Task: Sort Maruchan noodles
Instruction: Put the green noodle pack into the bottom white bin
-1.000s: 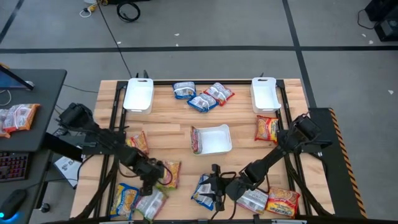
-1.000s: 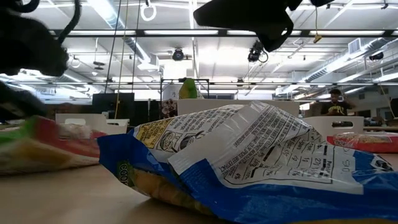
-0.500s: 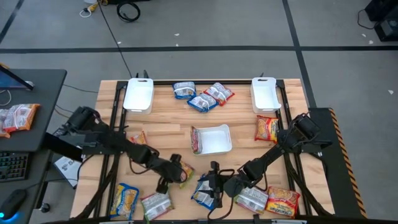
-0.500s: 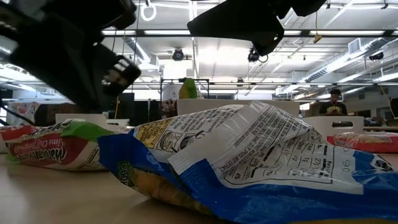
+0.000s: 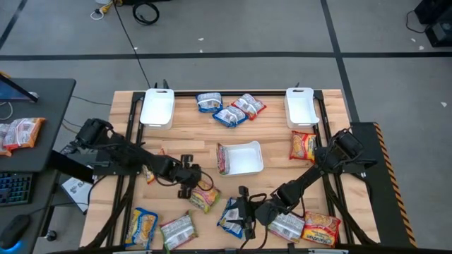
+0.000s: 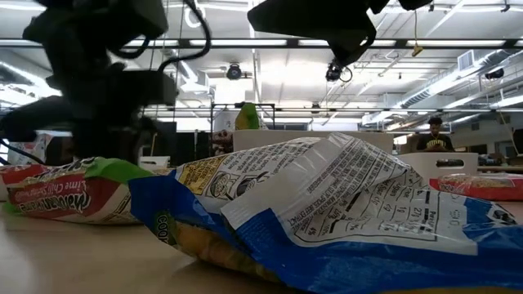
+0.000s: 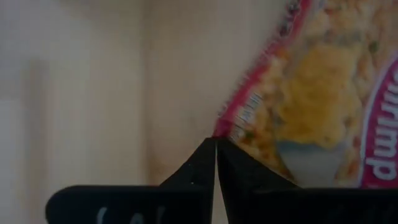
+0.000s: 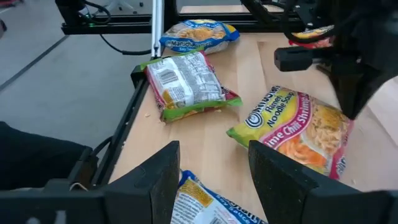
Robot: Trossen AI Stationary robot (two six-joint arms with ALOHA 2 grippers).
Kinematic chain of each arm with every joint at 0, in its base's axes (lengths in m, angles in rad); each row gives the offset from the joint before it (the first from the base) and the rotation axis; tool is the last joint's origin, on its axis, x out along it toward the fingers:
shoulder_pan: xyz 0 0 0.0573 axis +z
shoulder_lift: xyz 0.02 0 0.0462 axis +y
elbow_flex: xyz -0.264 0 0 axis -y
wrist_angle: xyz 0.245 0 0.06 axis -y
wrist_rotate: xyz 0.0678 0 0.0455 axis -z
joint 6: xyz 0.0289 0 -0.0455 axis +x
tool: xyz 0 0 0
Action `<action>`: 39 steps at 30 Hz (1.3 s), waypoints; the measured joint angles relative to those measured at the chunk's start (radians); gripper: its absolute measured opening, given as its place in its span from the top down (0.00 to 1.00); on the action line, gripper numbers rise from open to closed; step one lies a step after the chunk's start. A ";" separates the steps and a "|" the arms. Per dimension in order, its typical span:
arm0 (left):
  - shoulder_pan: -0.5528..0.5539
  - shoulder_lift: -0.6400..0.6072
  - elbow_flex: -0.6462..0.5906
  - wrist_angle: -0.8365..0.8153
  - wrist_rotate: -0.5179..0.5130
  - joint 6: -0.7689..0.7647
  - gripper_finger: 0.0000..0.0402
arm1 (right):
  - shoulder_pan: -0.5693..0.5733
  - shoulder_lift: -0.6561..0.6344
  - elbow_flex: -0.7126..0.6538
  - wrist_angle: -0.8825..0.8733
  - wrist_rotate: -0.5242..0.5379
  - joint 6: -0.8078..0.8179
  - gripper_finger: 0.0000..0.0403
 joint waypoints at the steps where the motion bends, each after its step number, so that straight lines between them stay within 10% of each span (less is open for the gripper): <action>1: -0.004 0.000 -0.011 0.010 0.029 -0.015 0.94 | 0.001 0.000 0.000 0.000 0.000 0.005 0.52; 13: -0.087 -0.034 -0.011 -0.058 0.367 -0.233 0.94 | -0.025 0.001 0.000 -0.004 0.022 0.026 0.53; 23: -0.114 -0.034 0.009 0.020 0.360 -0.184 0.94 | -0.054 0.189 0.095 0.138 0.041 0.018 0.53; 39: -0.095 -0.034 0.009 -0.005 0.281 -0.179 0.94 | -0.044 0.460 0.739 -0.549 0.196 -0.012 0.53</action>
